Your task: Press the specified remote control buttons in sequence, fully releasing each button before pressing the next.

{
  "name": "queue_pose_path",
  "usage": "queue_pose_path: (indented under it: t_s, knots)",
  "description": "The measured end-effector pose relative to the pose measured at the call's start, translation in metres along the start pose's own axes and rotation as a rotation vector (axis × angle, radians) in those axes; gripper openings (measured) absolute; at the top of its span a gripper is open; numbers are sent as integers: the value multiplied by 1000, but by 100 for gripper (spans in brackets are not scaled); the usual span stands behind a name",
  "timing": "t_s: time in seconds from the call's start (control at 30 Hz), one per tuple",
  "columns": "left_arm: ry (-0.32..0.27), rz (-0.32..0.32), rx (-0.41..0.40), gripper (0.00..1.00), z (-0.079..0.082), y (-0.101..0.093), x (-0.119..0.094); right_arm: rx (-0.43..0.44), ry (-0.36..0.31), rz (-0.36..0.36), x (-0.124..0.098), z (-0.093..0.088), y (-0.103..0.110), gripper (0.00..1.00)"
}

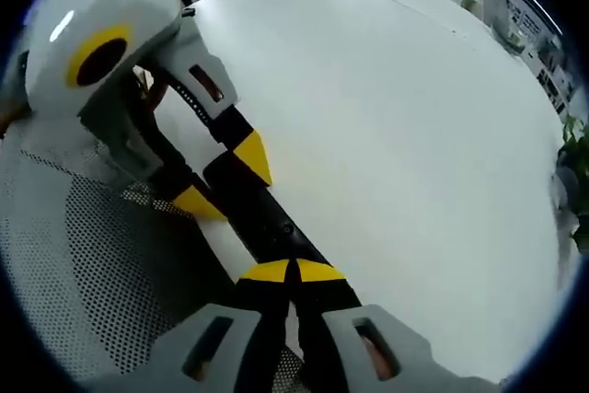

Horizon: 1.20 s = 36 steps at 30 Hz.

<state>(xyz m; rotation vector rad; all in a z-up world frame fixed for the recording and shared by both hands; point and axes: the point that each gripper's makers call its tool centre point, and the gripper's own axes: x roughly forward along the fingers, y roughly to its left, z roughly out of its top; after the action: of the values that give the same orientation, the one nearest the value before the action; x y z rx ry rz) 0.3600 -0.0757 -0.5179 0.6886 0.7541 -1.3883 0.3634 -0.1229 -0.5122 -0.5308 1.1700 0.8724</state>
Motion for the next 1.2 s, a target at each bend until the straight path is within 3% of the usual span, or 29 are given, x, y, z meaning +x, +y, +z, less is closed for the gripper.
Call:
queue_pose_path:
  t_s: [0.1, 0.27, 0.33, 0.47, 0.63, 1.2]
  knots:
    - [3, -1, -1, 24, 0, 0, 0, 20, 21, -1, 0, 0, -2, 0]
    - [-2, -2, -2, 23, 0, 0, 0, 169, -1, 30, -1, -1, -3, 0]
    - [-2, -4, -4, 23, 0, 0, 0, 159, 4, 31, -1, 0, -4, 0]
    - [-6, -4, -1, 23, 0, 0, -1, 218, 14, 53, -2, 1, -4, 0]
    - [-10, -2, -4, 23, 0, 0, 0, 229, -32, 80, -6, 18, -7, 0]
    - [0, 0, 0, 23, 0, 0, 0, 208, 77, 142, 7, 25, -4, 0]
